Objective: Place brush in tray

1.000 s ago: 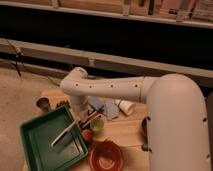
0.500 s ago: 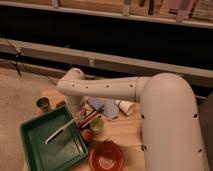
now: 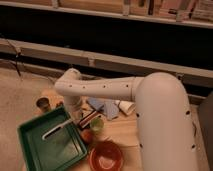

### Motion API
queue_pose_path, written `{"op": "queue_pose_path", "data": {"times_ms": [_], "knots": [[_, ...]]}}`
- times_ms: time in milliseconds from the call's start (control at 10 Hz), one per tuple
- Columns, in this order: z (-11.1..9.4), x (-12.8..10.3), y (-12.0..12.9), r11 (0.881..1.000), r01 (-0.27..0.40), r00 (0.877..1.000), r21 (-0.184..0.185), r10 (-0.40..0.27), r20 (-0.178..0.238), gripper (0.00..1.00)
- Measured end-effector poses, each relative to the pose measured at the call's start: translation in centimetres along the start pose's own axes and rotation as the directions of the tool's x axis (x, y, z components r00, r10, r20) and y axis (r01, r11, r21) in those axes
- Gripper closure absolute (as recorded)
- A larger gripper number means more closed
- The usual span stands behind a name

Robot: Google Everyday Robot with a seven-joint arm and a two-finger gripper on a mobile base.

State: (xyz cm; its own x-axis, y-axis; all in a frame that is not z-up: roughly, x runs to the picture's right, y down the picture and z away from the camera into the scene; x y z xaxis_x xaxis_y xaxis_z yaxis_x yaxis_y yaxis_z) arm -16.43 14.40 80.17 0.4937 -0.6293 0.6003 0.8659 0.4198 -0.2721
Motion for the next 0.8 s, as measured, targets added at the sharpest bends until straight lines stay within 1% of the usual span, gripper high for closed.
{"op": "queue_pose_path", "data": {"times_ms": [100,200,300,400,500,600,700,800], "knots": [[0.1,-0.2,-0.3,1.0,0.003,1.0,-0.002,-0.003,0.0,0.93],[-0.2,-0.3,-0.2,1.0,0.011,1.0,-0.003,-0.011,-0.013,0.9],[-0.9,-0.1,0.0,1.0,0.015,0.999,-0.005,-0.015,-0.047,0.92],[-2.3,-0.1,-0.2,0.999,0.032,0.995,-0.011,-0.033,-0.091,0.98],[-4.0,-0.2,-0.9,0.998,0.054,0.99,-0.017,-0.056,-0.13,0.99],[-6.2,-0.3,-1.8,0.997,0.079,0.982,-0.025,-0.082,-0.172,1.0],[-8.1,-0.3,-2.5,0.995,0.1,0.974,-0.03,-0.104,-0.202,1.0],[-10.7,-0.6,-4.0,0.99,0.135,0.96,-0.036,-0.139,-0.245,1.0]]}}
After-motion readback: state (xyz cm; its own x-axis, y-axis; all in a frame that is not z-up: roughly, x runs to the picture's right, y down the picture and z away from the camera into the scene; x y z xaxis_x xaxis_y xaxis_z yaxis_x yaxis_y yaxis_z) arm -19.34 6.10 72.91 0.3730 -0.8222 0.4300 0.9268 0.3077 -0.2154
